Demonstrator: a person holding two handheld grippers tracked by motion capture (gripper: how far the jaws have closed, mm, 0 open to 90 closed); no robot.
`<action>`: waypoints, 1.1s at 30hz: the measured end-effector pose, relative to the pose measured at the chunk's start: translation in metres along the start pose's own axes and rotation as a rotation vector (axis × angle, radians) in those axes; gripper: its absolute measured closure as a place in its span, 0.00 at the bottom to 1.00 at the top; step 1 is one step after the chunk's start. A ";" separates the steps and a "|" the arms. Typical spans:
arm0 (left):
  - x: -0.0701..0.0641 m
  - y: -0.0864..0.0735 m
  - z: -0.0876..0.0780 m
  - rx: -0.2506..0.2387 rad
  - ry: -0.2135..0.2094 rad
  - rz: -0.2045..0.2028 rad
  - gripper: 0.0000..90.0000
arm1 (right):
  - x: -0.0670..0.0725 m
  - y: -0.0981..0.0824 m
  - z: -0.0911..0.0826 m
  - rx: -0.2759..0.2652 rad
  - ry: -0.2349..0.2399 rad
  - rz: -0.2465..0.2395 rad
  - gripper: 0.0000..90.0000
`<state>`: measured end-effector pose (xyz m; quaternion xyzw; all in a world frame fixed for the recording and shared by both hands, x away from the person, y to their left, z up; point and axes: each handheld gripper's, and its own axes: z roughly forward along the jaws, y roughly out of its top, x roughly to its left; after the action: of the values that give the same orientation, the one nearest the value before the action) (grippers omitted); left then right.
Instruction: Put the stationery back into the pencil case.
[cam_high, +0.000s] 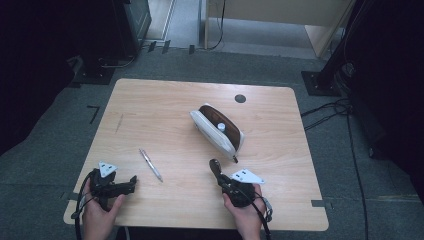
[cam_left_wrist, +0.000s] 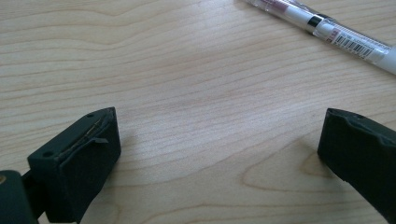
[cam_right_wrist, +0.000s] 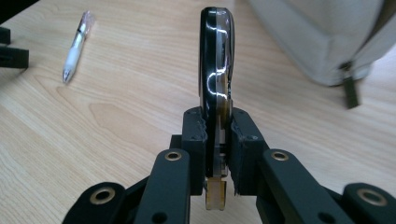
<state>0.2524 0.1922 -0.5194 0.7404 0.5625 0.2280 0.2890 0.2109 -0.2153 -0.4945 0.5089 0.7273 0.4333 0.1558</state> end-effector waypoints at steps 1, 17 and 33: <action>0.000 0.000 0.000 0.000 0.000 0.000 0.00 | -0.002 0.001 -0.003 -0.004 0.000 0.000 0.88; 0.000 0.000 0.000 0.000 0.000 0.000 0.00 | -0.038 0.023 -0.053 -0.062 -0.054 0.008 0.88; 0.000 0.000 0.000 0.000 0.000 -0.001 0.00 | -0.065 0.085 -0.056 -0.024 -0.058 -0.083 0.87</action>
<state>0.2524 0.1921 -0.5194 0.7401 0.5627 0.2280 0.2892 0.2533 -0.2899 -0.4093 0.4887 0.7378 0.4202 0.2005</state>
